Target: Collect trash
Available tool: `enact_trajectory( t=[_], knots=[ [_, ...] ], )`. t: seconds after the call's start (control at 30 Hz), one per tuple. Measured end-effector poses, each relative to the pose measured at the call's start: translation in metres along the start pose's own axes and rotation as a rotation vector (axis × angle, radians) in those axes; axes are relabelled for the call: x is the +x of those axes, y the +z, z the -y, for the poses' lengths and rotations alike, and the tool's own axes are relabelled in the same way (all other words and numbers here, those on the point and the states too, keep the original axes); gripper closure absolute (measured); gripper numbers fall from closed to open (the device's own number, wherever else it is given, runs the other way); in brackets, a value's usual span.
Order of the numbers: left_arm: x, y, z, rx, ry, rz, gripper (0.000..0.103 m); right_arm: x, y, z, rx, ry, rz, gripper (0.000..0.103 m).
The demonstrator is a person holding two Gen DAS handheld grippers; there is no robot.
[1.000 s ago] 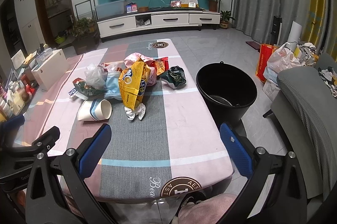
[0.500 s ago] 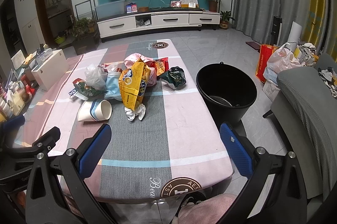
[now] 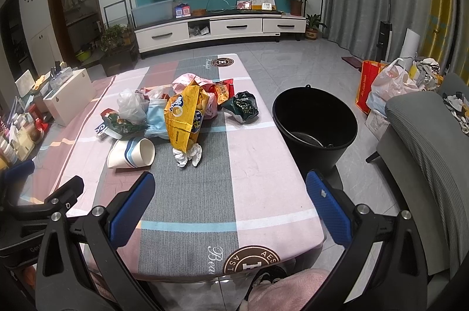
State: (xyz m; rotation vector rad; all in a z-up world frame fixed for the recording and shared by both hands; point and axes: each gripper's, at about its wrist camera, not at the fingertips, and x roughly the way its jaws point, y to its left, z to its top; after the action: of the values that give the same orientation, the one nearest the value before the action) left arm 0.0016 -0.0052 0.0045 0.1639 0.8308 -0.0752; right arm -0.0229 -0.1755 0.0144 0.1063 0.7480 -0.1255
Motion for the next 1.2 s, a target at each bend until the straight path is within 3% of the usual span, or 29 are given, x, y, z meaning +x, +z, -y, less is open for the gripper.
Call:
enact_trajectory(
  t=[0.47,0.57,0.67,0.77,0.83,1.03,1.2],
  knots=[
    [0.024,0.005,0.001,-0.010,-0.054,-0.013,0.003,0.015,0.005,0.008,0.027,0.025,-0.016,0.002],
    [0.034,0.009,-0.003,-0.026,-0.138,-0.006,0.003,0.028,0.007,0.013,0.040,0.063,-0.023,0.002],
    [0.053,0.016,-0.019,-0.095,-0.291,0.007,0.003,0.052,0.011,0.022,0.062,0.204,-0.041,0.002],
    [0.090,0.026,-0.050,-0.244,-0.462,0.001,0.003,0.084,0.018,0.026,0.082,0.306,-0.073,0.002],
    [0.116,0.032,-0.062,-0.308,-0.503,-0.029,0.003,0.105,0.025,0.025,0.093,0.350,-0.096,0.002],
    [0.149,0.037,-0.061,-0.296,-0.506,-0.027,0.003,0.148,0.049,-0.005,0.020,0.470,-0.068,0.011],
    [0.176,0.031,-0.047,-0.198,-0.434,-0.072,0.003,0.187,0.048,-0.016,0.053,0.483,-0.118,0.026]
  ],
)
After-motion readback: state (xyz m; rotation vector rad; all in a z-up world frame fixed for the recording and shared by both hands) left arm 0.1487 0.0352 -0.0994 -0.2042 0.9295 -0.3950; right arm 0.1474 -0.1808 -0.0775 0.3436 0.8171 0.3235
